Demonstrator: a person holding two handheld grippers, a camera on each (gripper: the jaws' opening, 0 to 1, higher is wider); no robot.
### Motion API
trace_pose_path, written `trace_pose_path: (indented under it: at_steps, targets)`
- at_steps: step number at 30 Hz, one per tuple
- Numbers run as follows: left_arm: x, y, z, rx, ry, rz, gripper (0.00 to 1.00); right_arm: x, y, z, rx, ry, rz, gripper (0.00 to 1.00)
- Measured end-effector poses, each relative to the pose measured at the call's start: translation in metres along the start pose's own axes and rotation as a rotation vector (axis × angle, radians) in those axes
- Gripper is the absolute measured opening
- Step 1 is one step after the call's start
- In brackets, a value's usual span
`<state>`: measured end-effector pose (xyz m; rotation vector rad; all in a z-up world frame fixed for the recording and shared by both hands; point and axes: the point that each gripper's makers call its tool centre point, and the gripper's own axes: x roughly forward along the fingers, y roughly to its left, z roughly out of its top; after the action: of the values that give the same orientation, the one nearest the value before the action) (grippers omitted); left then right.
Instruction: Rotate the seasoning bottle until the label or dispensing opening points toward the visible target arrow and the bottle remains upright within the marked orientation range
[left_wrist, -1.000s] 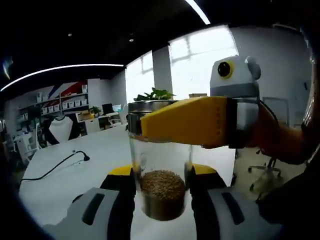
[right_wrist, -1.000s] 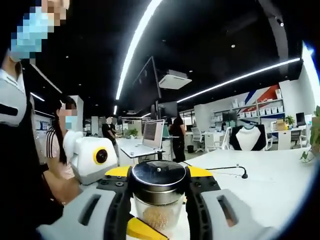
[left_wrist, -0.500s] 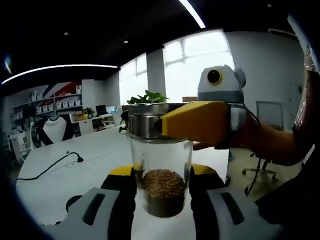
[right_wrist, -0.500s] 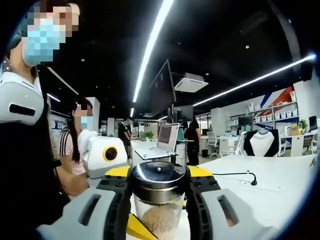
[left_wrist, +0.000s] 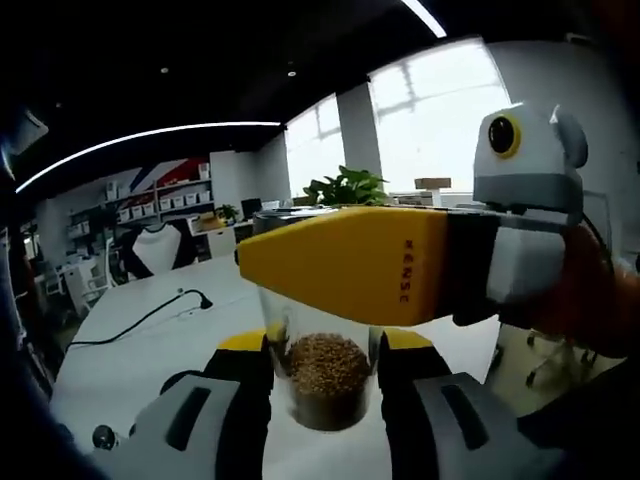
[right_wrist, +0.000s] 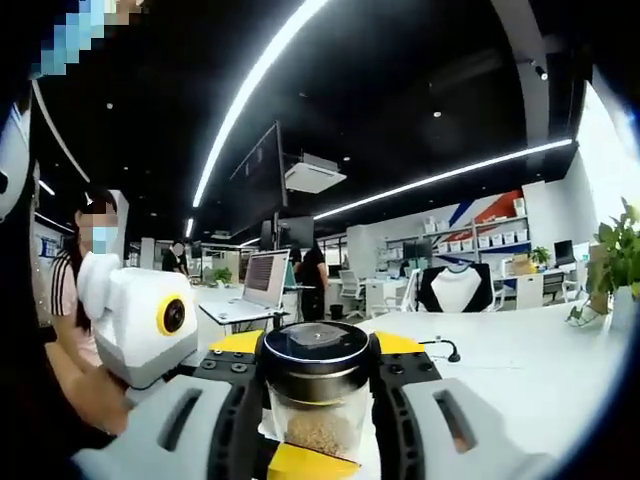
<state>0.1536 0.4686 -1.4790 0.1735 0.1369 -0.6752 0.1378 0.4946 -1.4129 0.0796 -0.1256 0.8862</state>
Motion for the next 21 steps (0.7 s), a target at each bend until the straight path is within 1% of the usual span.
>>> trace_pose_path:
  at_steps: [2,3,5,7,8,9,11,15,16,18,19,21]
  targets:
    - [-0.001,0.000,0.001,0.005,-0.003,-0.002,0.43,0.000,-0.001,0.002,0.000,0.000,0.021,0.38]
    - [-0.003,0.002,0.002,0.022,-0.006,0.003,0.43,0.001,0.001,0.003,0.001,0.008,0.056,0.38]
    - [-0.005,0.003,0.004,0.027,-0.012,0.000,0.43,0.001,0.002,0.004,0.013,0.009,0.084,0.37]
    - [-0.005,0.003,0.006,0.022,-0.016,-0.019,0.43,0.001,0.004,0.006,0.010,0.017,0.137,0.37]
    - [-0.005,0.002,0.007,0.018,-0.017,-0.041,0.43,0.001,0.004,0.006,0.002,0.030,0.172,0.37]
    - [-0.005,0.002,0.007,0.016,-0.016,-0.046,0.43,0.000,0.005,0.006,-0.001,0.035,0.181,0.37]
    - [-0.005,0.001,0.007,0.013,-0.012,-0.062,0.43,0.000,0.010,0.005,-0.032,0.057,0.242,0.37]
    - [-0.004,-0.003,0.007,-0.002,-0.001,-0.096,0.44,-0.002,0.010,0.005,-0.019,0.059,0.288,0.37]
    - [-0.004,-0.005,0.006,0.001,0.002,-0.104,0.44,-0.003,0.012,0.005,-0.020,0.056,0.315,0.37]
    - [-0.003,-0.009,0.006,-0.004,0.010,-0.137,0.44,-0.005,0.012,0.005,-0.003,0.051,0.340,0.37]
    - [-0.003,-0.011,0.006,-0.006,0.012,-0.152,0.44,-0.007,0.014,0.005,0.003,0.041,0.375,0.37]
    - [-0.003,-0.013,0.005,0.009,0.017,-0.155,0.44,-0.009,0.012,0.004,0.011,0.038,0.395,0.37]
